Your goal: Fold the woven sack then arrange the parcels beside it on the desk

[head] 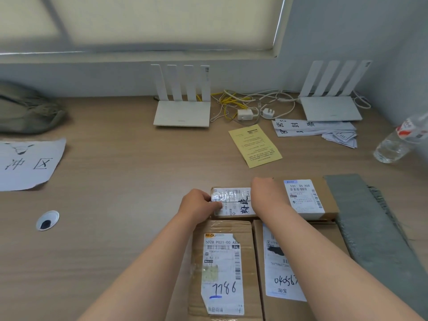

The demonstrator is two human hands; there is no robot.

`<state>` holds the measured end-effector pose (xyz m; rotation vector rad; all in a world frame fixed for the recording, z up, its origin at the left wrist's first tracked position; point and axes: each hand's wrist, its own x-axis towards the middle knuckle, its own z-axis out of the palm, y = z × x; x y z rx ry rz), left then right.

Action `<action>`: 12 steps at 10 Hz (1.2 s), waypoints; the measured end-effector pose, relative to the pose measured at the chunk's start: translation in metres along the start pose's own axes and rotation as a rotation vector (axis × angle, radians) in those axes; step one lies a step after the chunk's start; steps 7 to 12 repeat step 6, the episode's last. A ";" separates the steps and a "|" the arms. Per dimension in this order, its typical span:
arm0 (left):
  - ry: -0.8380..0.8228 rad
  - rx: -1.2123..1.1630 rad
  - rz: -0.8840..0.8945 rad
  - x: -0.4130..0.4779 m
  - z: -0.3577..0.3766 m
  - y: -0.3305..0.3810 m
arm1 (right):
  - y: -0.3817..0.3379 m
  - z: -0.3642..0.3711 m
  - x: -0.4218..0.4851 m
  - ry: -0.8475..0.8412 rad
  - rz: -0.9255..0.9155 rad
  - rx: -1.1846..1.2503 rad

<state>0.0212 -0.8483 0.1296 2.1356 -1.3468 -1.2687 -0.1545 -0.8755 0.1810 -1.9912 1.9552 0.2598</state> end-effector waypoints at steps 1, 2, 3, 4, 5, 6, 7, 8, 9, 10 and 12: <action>-0.005 0.002 -0.004 0.001 0.001 -0.002 | 0.001 0.002 -0.002 0.006 0.007 0.014; -0.020 -0.027 -0.005 0.000 0.002 -0.004 | 0.002 0.004 -0.005 0.031 0.017 0.024; -0.052 -0.067 -0.023 -0.005 0.000 -0.006 | 0.001 0.005 -0.008 0.051 0.020 0.038; -0.041 -0.164 -0.017 -0.011 -0.005 -0.005 | 0.002 0.003 -0.011 0.078 -0.001 0.034; 0.080 -0.202 0.055 -0.023 -0.015 0.000 | 0.002 -0.004 -0.019 0.104 0.024 0.101; 0.209 -0.223 0.098 -0.035 -0.022 0.003 | 0.003 -0.007 -0.029 0.119 0.015 0.187; 0.209 -0.223 0.098 -0.035 -0.022 0.003 | 0.003 -0.007 -0.029 0.119 0.015 0.187; 0.209 -0.223 0.098 -0.035 -0.022 0.003 | 0.003 -0.007 -0.029 0.119 0.015 0.187; 0.209 -0.223 0.098 -0.035 -0.022 0.003 | 0.003 -0.007 -0.029 0.119 0.015 0.187; 0.209 -0.223 0.098 -0.035 -0.022 0.003 | 0.003 -0.007 -0.029 0.119 0.015 0.187; 0.209 -0.223 0.098 -0.035 -0.022 0.003 | 0.003 -0.007 -0.029 0.119 0.015 0.187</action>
